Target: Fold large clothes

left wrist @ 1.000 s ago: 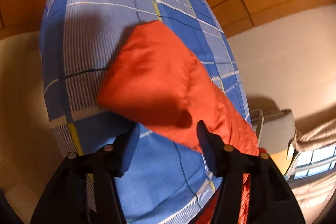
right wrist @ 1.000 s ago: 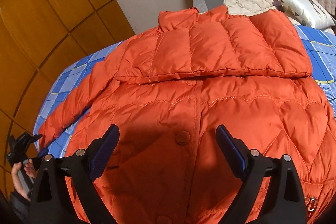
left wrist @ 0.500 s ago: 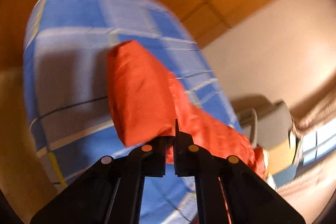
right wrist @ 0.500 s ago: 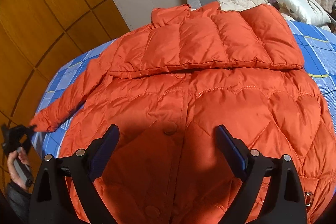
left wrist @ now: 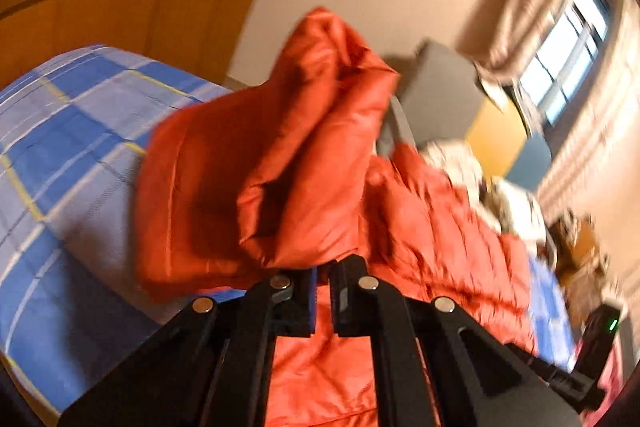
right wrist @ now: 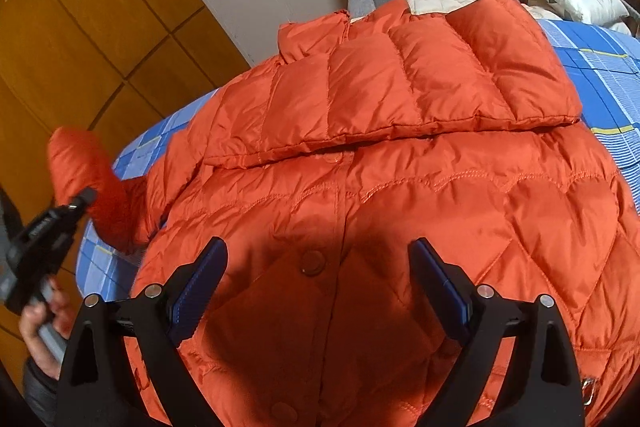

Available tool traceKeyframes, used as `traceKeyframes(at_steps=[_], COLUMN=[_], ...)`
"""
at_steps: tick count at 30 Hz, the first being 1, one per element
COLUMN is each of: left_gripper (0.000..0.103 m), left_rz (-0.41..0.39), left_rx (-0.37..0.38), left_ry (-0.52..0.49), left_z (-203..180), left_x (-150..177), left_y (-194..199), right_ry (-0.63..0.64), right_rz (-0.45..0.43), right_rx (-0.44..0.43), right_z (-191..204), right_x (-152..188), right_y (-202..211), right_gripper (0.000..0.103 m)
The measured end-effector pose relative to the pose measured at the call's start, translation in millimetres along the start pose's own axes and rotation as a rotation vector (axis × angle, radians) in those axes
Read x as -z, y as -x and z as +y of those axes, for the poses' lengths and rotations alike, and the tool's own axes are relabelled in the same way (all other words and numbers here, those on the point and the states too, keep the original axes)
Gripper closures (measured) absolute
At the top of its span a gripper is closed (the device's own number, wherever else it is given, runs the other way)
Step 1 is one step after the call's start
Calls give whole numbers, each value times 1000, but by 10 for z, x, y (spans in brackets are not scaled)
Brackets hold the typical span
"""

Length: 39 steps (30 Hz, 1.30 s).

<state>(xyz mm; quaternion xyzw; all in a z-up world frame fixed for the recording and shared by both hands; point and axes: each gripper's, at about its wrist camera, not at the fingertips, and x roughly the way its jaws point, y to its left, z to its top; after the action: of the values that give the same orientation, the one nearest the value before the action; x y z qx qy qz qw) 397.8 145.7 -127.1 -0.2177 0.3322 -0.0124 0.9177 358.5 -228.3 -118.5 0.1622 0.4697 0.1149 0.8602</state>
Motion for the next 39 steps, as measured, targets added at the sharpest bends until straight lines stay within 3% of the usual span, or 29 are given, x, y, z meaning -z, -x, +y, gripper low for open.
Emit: traceKeyframes(at_steps=[4,9,22,25,26,29,32,33,34,36,39], left_gripper=[98,89,79,68,56,52,49,48,47,43,42], left_rz=[63,131,165,164,159,143,144,138,134,119,110], left_rx=[-5,-3,17,24,34,37,46,47,45,21,-57], left_ry=[-100,-201,-192,-200,-200,-212,-198,-188,-181,-147,-92], left_z=[-302,-584,-551,-551,-553,-572,-545,-518,-498,-401,-222], left_x=[198,468,584,593,595,613,642,654,661,687,713], left_y=[-219,-405,-479,-470,-456,-416,-362,-314,-282,-181,-85], right_ry=[-11,-18,-103,-137,-142,-133,-95,-71,-59,-33,1], right_rz=[7,29,192,230,243,278,306,301,300,294,265], right_rx=[-27,-117,-395,-443,-449,-443,-407,-393,-385,-366,-343], right_z=[4,112,690,822,868,1001,1120,1165,1192,1254,1282], right_x=[-79,-246,-569,-586,-598,-622,-642,-619,-621,-620,-639], right_y=[-24,-96,-788,-940,-1001,-1134,-1227,-1235,-1244,-1249,-1189], right_gripper=[10,10,15,17,17,36,41,51,55,73,84])
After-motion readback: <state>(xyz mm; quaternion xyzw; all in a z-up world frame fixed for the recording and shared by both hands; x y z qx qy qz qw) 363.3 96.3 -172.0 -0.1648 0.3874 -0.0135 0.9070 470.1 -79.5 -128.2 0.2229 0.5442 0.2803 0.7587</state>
